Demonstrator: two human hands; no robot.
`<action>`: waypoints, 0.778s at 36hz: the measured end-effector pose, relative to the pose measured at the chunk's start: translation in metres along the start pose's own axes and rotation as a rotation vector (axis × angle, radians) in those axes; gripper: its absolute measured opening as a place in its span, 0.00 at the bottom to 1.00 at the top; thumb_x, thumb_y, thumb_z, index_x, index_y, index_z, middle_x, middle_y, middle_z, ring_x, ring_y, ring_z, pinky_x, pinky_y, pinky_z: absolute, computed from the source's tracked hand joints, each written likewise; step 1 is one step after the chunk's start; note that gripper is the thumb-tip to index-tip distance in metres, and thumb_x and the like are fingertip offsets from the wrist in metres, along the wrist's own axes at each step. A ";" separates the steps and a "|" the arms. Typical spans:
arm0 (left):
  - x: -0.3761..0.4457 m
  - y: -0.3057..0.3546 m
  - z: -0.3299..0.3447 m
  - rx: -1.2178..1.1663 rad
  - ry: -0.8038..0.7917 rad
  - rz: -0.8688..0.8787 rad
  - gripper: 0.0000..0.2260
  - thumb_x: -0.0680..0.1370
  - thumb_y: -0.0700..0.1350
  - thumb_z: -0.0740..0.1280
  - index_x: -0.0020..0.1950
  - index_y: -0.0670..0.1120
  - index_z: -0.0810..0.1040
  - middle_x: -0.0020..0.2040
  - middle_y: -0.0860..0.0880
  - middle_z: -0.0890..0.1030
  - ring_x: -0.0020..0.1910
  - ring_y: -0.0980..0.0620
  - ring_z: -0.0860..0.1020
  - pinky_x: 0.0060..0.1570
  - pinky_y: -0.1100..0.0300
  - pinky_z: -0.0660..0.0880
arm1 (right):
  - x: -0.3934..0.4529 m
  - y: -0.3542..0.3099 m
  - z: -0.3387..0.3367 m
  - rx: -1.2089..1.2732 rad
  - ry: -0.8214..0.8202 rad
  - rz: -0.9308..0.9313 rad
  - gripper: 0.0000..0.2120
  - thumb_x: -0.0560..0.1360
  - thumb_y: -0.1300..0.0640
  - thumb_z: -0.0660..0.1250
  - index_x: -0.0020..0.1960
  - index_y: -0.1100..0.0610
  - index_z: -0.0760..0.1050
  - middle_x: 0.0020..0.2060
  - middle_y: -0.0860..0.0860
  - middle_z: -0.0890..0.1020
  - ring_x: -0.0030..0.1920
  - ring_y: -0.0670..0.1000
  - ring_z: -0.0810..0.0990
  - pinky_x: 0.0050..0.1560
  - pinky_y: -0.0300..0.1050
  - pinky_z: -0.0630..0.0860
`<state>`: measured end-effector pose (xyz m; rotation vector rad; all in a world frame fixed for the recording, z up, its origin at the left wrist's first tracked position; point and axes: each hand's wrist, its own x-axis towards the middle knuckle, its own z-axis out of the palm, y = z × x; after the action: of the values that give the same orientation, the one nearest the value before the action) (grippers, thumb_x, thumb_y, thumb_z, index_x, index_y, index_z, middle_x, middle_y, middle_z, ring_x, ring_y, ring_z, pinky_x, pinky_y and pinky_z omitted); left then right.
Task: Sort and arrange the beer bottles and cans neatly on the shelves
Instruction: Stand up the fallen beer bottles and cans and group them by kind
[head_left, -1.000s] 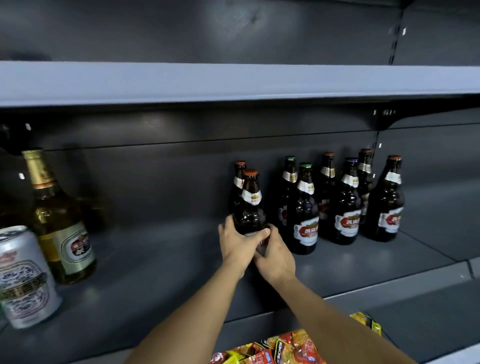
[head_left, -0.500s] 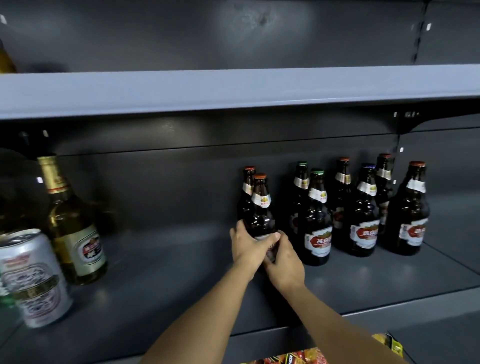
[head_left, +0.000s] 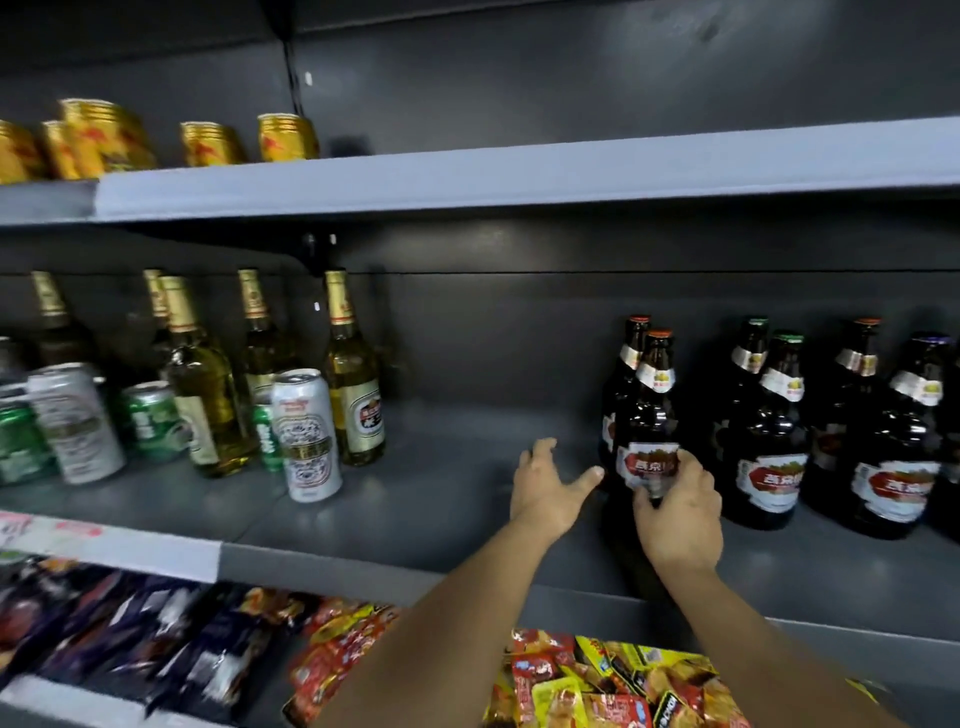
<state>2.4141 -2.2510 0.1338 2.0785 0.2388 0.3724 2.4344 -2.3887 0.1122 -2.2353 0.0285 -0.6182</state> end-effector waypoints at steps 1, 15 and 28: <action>-0.003 -0.004 -0.008 0.014 0.022 -0.011 0.31 0.76 0.56 0.69 0.74 0.48 0.62 0.71 0.47 0.67 0.69 0.49 0.68 0.67 0.54 0.68 | -0.004 -0.004 0.001 -0.015 0.023 -0.008 0.29 0.72 0.62 0.71 0.70 0.62 0.65 0.62 0.63 0.72 0.61 0.66 0.70 0.56 0.61 0.72; -0.066 -0.064 -0.157 0.407 0.227 -0.035 0.27 0.80 0.58 0.61 0.75 0.46 0.63 0.72 0.47 0.68 0.71 0.47 0.67 0.70 0.51 0.64 | -0.080 -0.085 0.032 -0.289 -0.269 -0.138 0.25 0.77 0.51 0.64 0.72 0.52 0.62 0.68 0.53 0.71 0.68 0.57 0.67 0.65 0.54 0.65; -0.169 -0.191 -0.387 0.695 0.337 -0.237 0.28 0.81 0.60 0.57 0.75 0.45 0.63 0.75 0.47 0.65 0.74 0.48 0.62 0.72 0.49 0.60 | -0.238 -0.263 0.131 -0.321 -0.485 -0.413 0.20 0.78 0.50 0.61 0.69 0.51 0.64 0.67 0.51 0.71 0.67 0.55 0.69 0.64 0.52 0.65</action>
<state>2.1145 -1.8975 0.1266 2.6105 0.9153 0.5470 2.2364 -2.0664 0.1253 -2.6736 -0.6317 -0.2771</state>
